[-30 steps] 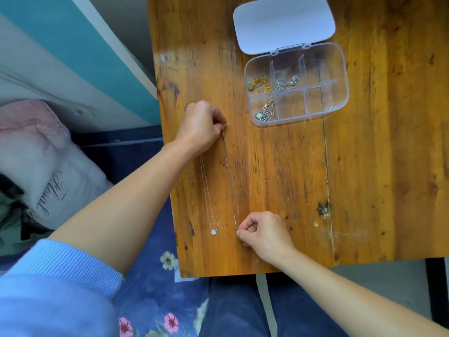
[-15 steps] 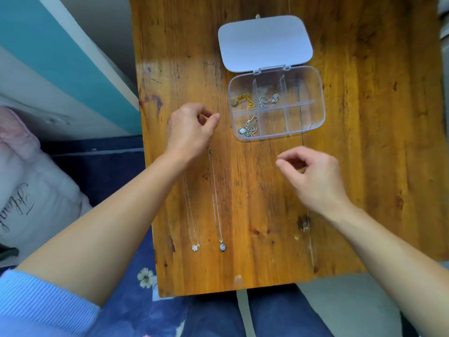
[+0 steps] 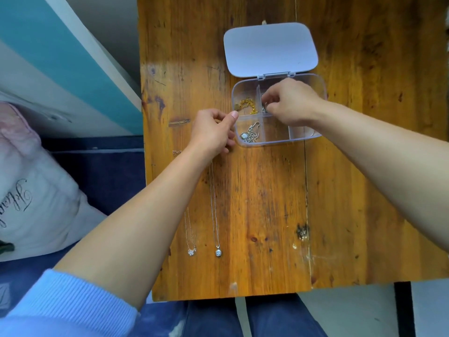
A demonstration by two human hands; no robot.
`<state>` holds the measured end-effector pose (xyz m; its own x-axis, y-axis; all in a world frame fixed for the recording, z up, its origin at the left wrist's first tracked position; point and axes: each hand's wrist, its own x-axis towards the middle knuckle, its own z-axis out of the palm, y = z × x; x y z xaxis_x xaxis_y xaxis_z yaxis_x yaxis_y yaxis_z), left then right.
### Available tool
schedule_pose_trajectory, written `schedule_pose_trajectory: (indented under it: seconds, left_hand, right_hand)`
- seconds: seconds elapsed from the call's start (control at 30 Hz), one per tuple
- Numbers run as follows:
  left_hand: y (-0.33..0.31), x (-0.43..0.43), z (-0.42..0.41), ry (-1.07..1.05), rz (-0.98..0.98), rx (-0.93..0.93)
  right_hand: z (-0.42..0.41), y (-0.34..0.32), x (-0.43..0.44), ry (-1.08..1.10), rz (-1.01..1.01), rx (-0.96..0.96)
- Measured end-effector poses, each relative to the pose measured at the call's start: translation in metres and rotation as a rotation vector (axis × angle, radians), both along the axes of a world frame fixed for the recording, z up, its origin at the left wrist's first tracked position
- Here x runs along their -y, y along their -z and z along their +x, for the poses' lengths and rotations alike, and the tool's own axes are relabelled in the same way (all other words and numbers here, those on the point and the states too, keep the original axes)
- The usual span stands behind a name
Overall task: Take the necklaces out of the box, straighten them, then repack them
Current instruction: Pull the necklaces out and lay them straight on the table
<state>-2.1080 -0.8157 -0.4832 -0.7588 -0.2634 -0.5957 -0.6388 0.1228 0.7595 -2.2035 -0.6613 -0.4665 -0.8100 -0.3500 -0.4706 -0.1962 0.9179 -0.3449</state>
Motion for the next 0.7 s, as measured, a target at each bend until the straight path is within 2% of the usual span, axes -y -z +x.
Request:
schedule_pose_trajectory:
  seconds: [0.23, 0.33, 0.4, 0.5, 0.57, 0.7]
  left_hand:
    - [-0.003, 0.001, 0.000, -0.017, 0.037, 0.037]
    - [-0.002, 0.000, 0.000, -0.028, 0.022, 0.029]
    - [-0.001, 0.000, 0.000, -0.032, 0.016, 0.032]
    - [-0.001, 0.000, 0.001, -0.036, 0.016, 0.038]
    - [-0.002, -0.002, 0.002, -0.043, 0.012, 0.042]
    - [-0.005, -0.005, 0.001, -0.060, -0.002, 0.033]
  right_hand:
    - [-0.013, -0.005, 0.003, -0.140, 0.088, 0.147]
    - [-0.018, -0.009, -0.006, -0.143, 0.079, 0.017]
    - [-0.018, -0.007, -0.014, -0.208, 0.179, -0.117]
    - [-0.009, 0.002, -0.018, -0.347, 0.267, -0.117]
    - [-0.009, 0.004, -0.018, -0.336, 0.231, -0.070]
    - [-0.020, -0.004, -0.025, -0.169, 0.006, 0.063]
